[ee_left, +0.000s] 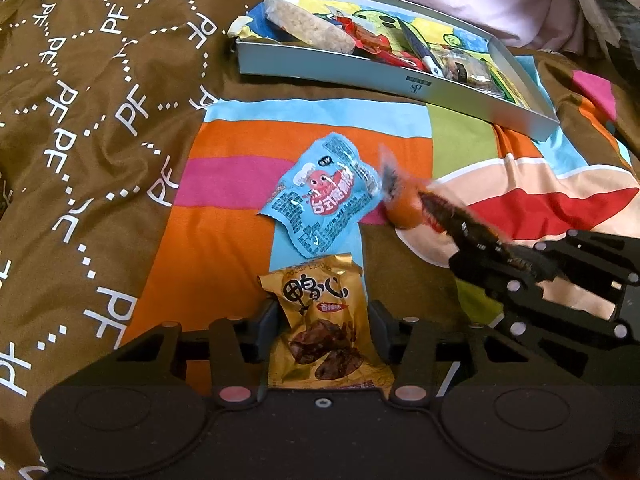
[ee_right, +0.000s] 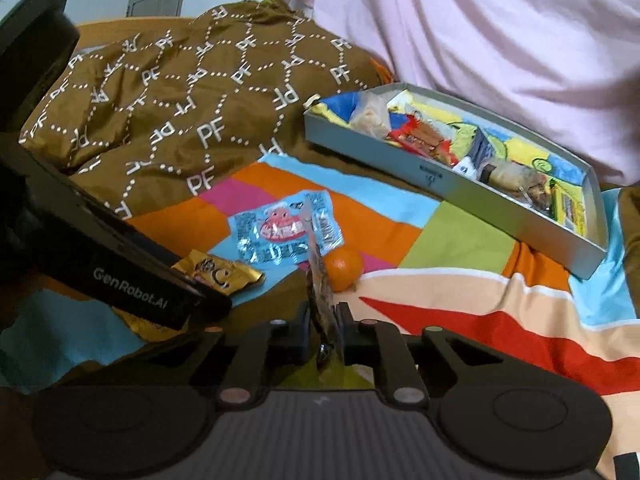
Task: Organize snacks
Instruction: 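Lift the yellow packet with left gripper while right lifts the fish strip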
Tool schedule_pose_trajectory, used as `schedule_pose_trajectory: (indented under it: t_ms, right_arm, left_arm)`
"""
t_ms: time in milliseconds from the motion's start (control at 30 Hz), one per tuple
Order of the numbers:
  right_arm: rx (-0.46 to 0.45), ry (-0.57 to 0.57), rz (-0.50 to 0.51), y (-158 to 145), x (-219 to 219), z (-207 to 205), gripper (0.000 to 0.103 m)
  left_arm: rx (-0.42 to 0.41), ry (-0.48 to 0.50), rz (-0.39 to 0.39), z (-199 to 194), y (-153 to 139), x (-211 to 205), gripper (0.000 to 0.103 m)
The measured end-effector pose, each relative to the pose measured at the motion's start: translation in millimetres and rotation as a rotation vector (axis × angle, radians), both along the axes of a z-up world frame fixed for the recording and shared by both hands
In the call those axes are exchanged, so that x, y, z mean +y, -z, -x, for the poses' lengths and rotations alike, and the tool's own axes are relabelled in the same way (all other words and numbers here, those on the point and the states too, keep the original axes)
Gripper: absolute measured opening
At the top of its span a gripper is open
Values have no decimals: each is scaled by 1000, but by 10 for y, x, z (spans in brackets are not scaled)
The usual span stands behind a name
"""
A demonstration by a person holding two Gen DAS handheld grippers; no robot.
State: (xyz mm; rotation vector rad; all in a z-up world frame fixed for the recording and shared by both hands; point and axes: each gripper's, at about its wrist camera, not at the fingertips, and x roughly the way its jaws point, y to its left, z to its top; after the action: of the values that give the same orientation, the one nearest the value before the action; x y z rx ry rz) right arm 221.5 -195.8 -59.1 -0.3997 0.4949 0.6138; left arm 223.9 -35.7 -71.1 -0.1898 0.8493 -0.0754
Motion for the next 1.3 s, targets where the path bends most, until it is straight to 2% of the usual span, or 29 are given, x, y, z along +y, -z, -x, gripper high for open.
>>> schedule_pose_trajectory:
  t_ms: [300, 800, 1067, 1300]
  right_arm:
    - [-57, 17, -1, -44, -5, 28, 14]
    - [-128, 70, -16, -94, -62, 45, 14]
    - [-153, 132, -54, -158, -167, -3, 14]
    - [-194, 210, -113, -286, -353, -80, 14]
  left_arm:
    - [-18, 1, -11, 19, -8, -2, 43]
    - [-73, -39, 5, 113, -45, -20, 41]
    - [-92, -90, 113, 139, -99, -80, 41]
    - [-156, -99, 146, 123, -303, -243, 41]
